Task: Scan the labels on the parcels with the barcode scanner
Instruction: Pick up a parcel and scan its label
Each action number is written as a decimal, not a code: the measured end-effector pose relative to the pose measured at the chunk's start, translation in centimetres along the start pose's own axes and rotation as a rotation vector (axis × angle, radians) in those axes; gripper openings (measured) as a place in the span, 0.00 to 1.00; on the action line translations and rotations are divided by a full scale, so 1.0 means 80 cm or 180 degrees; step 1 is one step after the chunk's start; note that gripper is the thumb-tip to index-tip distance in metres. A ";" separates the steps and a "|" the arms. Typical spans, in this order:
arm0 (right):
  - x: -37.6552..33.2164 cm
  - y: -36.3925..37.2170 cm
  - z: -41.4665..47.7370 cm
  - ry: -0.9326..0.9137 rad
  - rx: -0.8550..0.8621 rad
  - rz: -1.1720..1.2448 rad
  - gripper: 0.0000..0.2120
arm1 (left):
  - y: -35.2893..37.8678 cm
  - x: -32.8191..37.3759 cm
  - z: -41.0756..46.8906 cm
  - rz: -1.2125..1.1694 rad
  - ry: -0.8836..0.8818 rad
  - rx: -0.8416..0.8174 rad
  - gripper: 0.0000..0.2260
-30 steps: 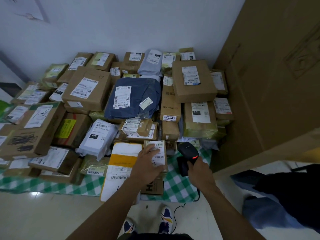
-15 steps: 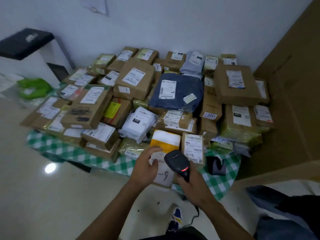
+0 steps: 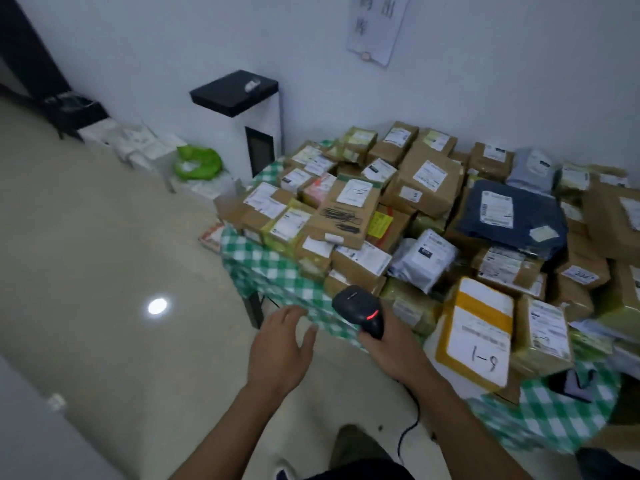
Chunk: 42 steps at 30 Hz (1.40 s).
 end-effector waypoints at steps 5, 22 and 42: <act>-0.105 0.046 0.032 -0.0206 0.0026 -0.0047 0.21 | -0.067 -0.065 0.038 0.0200 0.0008 0.0365 0.17; -0.392 0.106 0.266 0.0144 0.0253 0.1122 0.12 | -0.207 -0.284 0.319 0.0819 0.0494 0.0330 0.22; -0.592 0.028 0.508 0.0941 0.0872 0.1502 0.14 | -0.156 -0.425 0.743 0.0235 0.1492 -0.0887 0.23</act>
Point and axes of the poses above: each hand's wrist, its own z-axis towards the middle knuckle, its own y-axis out of the palm, x = y × z, the point moved 3 cm from there along z, towards the middle knuckle, and after that the axes turned 15 degrees about y, right-handed, at the moved point
